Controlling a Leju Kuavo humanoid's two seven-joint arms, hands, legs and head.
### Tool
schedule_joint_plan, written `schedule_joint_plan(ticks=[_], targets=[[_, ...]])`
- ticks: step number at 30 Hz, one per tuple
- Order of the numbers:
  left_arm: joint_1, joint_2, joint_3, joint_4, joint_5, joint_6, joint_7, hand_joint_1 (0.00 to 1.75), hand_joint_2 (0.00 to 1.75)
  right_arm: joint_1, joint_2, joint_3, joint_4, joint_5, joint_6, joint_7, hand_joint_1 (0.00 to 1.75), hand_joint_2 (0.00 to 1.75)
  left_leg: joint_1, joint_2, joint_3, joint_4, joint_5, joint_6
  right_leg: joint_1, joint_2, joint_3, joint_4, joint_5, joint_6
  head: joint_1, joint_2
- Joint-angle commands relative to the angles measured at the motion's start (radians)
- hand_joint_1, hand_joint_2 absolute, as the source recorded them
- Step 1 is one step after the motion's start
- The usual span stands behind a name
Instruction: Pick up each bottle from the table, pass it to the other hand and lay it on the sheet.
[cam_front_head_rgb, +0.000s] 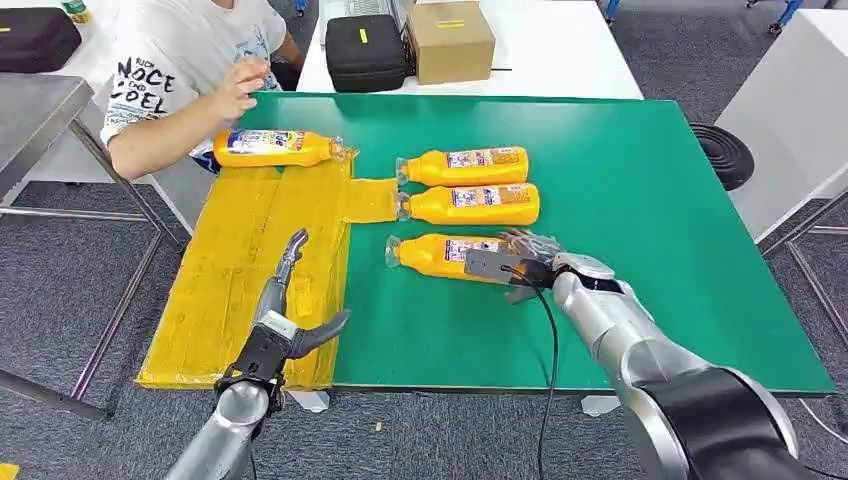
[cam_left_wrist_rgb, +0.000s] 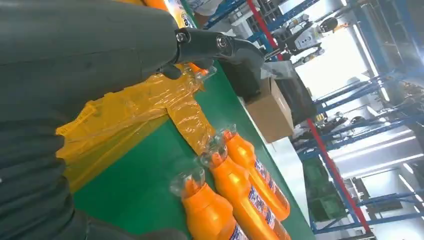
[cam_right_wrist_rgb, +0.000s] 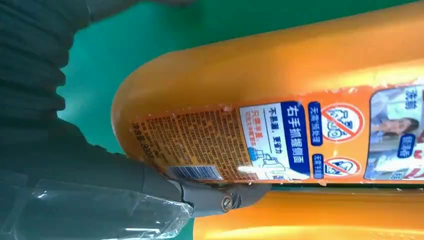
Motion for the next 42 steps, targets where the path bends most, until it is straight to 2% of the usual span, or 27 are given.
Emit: schedule_joint_plan(ticks=[1,9,12,17,21,25,27,28,33,34,38,39,40,42], targets=[[-0.029,-0.006,0.015,0.067,0.003,-0.003,0.0,0.0,1.75,-0.003,-0.004,0.018,0.062,-0.006,0.006,0.008,1.64,1.75,0.0,-0.001,0.003,-0.001,0.0,0.0,0.001,-0.002,0.003,-0.001,-0.001,-0.002,0.0,0.0],[-0.024,-0.005,0.017,0.05,0.002,-0.002,0.002,0.0,1.75,-0.003,-0.001,0.011,0.056,-0.01,-0.009,0.003,1.64,1.75,0.0,0.0,0.004,-0.001,-0.001,0.0,0.001,-0.002,0.005,-0.001,-0.001,-0.003,0.0,0.0],[-0.021,-0.004,0.021,0.047,0.002,-0.002,0.004,0.0,1.75,0.001,0.0,0.008,0.055,-0.012,-0.021,-0.002,1.75,1.75,0.0,0.0,0.004,-0.001,-0.001,0.0,0.001,-0.001,0.004,-0.002,-0.001,-0.003,0.0,0.0],[-0.01,0.0,0.028,0.037,0.0,-0.001,0.007,0.0,1.75,0.001,0.001,-0.002,0.04,-0.021,-0.059,-0.041,1.75,1.75,0.0,0.001,0.004,-0.001,-0.001,0.0,0.001,-0.001,0.004,-0.001,-0.001,-0.002,0.0,0.0],[0.006,0.001,0.046,0.018,0.002,0.017,0.01,0.0,1.75,0.007,0.016,-0.066,-0.004,-0.089,-0.184,-0.16,1.75,1.75,0.0,0.002,0.003,-0.001,-0.001,0.0,0.001,0.001,0.002,-0.001,0.0,-0.002,0.0,0.0],[0.037,0.001,0.082,-0.027,0.017,0.033,0.022,0.0,1.75,0.064,0.057,-0.162,-0.126,-0.216,-0.349,-0.316,1.75,1.75,0.0,0.004,0.003,0.0,-0.002,0.0,0.0,0.003,0.002,0.0,-0.001,-0.003,0.0,0.0],[0.039,0.001,0.089,-0.033,0.024,0.03,0.024,0.0,1.75,0.087,0.071,-0.172,-0.157,-0.235,-0.375,-0.337,1.75,1.75,0.001,0.004,0.003,-0.001,-0.002,0.0,0.001,0.003,0.002,-0.001,0.0,-0.003,0.0,0.0],[0.044,-0.004,0.104,-0.045,0.061,0.002,0.028,0.0,1.75,0.147,0.083,-0.191,-0.258,-0.277,-0.407,-0.378,1.75,1.75,0.001,0.002,0.002,-0.001,-0.001,0.0,0.001,0.001,0.002,-0.001,0.0,-0.002,0.0,0.0],[0.043,-0.006,0.121,-0.053,0.157,-0.075,0.033,0.0,1.75,0.261,0.091,-0.175,-0.421,-0.312,-0.451,-0.384,1.75,1.75,0.001,0.0,0.003,-0.001,-0.001,0.0,0.002,-0.001,0.004,-0.002,-0.001,-0.003,0.0,0.0],[0.043,-0.008,0.132,-0.052,0.226,-0.133,0.046,0.0,1.75,0.285,0.094,-0.176,-0.448,-0.328,-0.443,-0.382,1.75,1.75,0.001,0.0,0.003,-0.001,-0.001,0.0,0.001,-0.001,0.003,-0.001,-0.001,-0.002,0.0,0.0],[0.018,-0.004,0.126,-0.018,0.383,-0.297,0.076,0.0,1.75,0.329,0.106,-0.151,-0.461,-0.351,-0.405,-0.4,1.75,1.75,0.001,0.0,0.001,0.0,-0.001,0.0,0.001,-0.001,0.002,-0.001,-0.001,-0.002,0.0,0.0],[0.015,-0.005,0.125,-0.018,0.383,-0.296,0.076,0.0,1.75,0.335,0.111,-0.15,-0.461,-0.351,-0.411,-0.403,1.75,1.75,0.001,0.0,0.002,-0.001,-0.001,0.0,0.001,-0.001,0.003,-0.001,-0.001,-0.003,0.0,0.0],[-0.006,-0.002,0.114,0.01,0.465,-0.401,0.1,0.0,1.75,0.339,0.122,-0.122,-0.437,-0.352,-0.37,-0.414,1.75,1.75,0.001,0.0,0.001,0.0,-0.001,0.0,0.001,-0.001,0.002,-0.001,-0.001,-0.002,0.0,0.0],[-0.021,-0.001,0.102,0.023,0.486,-0.43,0.106,0.0,1.75,0.35,0.14,-0.103,-0.424,-0.346,-0.37,-0.424,1.75,1.75,0.001,0.001,0.005,-0.001,-0.002,-0.001,0.002,-0.001,0.006,-0.002,-0.002,-0.004,0.0,0.0]])
